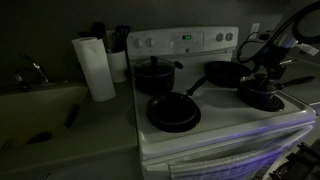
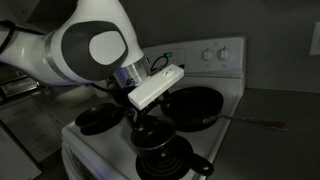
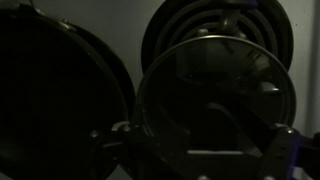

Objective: Remove the lid from the pot on the right front plate of the stove

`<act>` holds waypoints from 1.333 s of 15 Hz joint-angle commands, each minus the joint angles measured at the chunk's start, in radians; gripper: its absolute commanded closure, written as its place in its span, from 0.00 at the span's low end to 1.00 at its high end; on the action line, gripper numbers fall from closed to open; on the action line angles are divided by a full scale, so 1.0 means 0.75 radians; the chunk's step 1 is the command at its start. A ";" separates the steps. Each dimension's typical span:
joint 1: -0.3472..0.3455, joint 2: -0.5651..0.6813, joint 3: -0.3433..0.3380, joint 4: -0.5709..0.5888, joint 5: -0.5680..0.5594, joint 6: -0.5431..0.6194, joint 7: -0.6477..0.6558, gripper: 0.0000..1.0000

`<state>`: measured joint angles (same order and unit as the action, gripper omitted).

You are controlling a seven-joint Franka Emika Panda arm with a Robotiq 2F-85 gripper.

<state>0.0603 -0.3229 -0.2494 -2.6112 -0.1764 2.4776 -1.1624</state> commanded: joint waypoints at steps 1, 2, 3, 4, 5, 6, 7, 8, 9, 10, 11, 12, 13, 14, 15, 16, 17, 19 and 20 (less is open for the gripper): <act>-0.022 0.015 0.048 0.030 0.024 -0.036 -0.038 0.00; -0.024 0.019 0.057 0.037 0.017 -0.044 -0.033 0.00; -0.023 0.019 0.062 0.039 0.018 -0.045 -0.035 0.00; -0.022 0.019 0.067 0.041 0.018 -0.050 -0.037 0.00; -0.022 0.018 0.071 0.041 0.018 -0.051 -0.039 0.00; -0.022 0.017 0.075 0.040 0.019 -0.051 -0.040 0.01; -0.022 0.016 0.077 0.038 0.020 -0.049 -0.039 0.26; -0.023 0.016 0.079 0.037 0.019 -0.049 -0.038 0.26; -0.023 0.015 0.080 0.035 0.019 -0.048 -0.038 0.30; -0.023 0.013 0.081 0.034 0.019 -0.051 -0.038 0.36; -0.025 0.012 0.082 0.033 0.016 -0.055 -0.034 0.44; -0.026 0.009 0.085 0.036 0.014 -0.061 -0.033 0.52; -0.028 0.004 0.088 0.041 0.011 -0.076 -0.028 0.59; -0.033 -0.001 0.094 0.045 0.000 -0.095 -0.017 0.66; -0.036 -0.007 0.099 0.053 -0.006 -0.120 -0.012 0.73; -0.039 -0.010 0.104 0.060 -0.015 -0.142 -0.006 0.81; -0.040 -0.014 0.109 0.071 -0.022 -0.176 -0.002 0.85; -0.039 -0.019 0.116 0.088 -0.033 -0.224 -0.002 0.85; -0.039 -0.019 0.120 0.097 -0.039 -0.244 -0.002 0.85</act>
<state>0.0602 -0.3319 -0.1928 -2.5684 -0.1872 2.3624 -1.1615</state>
